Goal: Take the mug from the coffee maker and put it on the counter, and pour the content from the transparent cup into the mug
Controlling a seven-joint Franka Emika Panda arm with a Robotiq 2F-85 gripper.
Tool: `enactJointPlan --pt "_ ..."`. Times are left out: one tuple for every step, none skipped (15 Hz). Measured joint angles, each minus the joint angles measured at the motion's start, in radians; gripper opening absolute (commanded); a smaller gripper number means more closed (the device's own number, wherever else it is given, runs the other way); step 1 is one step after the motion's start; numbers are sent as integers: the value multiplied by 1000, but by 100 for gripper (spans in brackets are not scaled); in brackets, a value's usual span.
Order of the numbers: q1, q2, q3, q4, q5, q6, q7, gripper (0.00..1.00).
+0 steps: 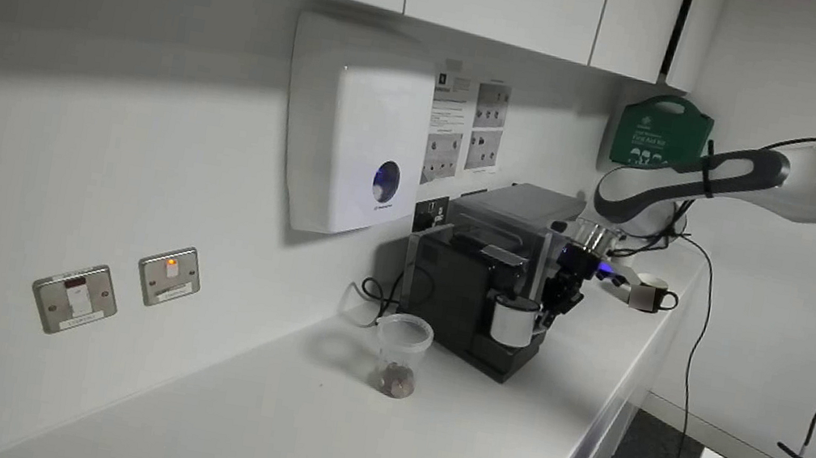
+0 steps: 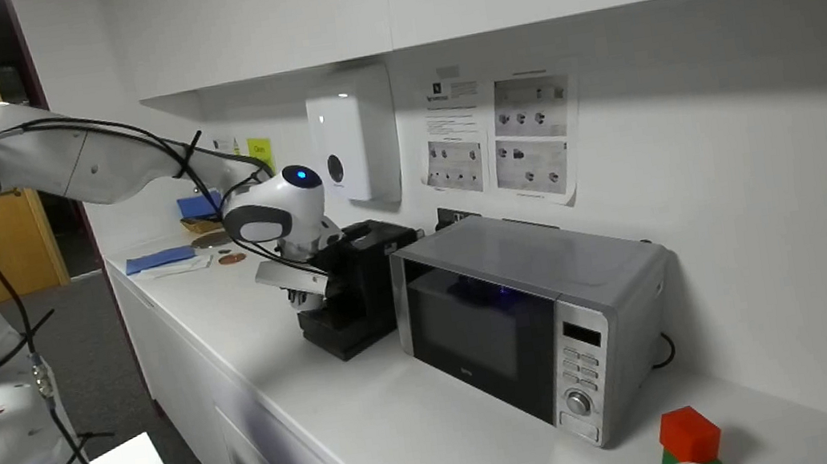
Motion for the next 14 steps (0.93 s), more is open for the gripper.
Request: enactJointPlan --pt "1 -16 10 -4 -18 0 26 4" --pt "1 -30 20 -7 -39 3 57 4" --pt "1 -41 27 -8 -60 5 89 4" --pt "1 -49 32 -8 -79 5 116 4" --pt "1 -56 35 -9 -94 5 137 4" --pt "1 -62 38 -9 -106 5 155 4" --pt "2 -67 40 -10 -114 5 168 4" --pt "3 -70 41 -10 -119 5 178 4" --pt "3 -73 42 -10 -121 5 186 4" --pt "4 -76 42 -10 -122 4 194 4" --pt "4 -79 43 -10 -122 4 203 4" --pt "4 -82 43 -10 -122 4 212 4" --pt "5 -83 43 -10 -122 4 223 4" --pt "6 -83 43 -11 -121 4 231 4"
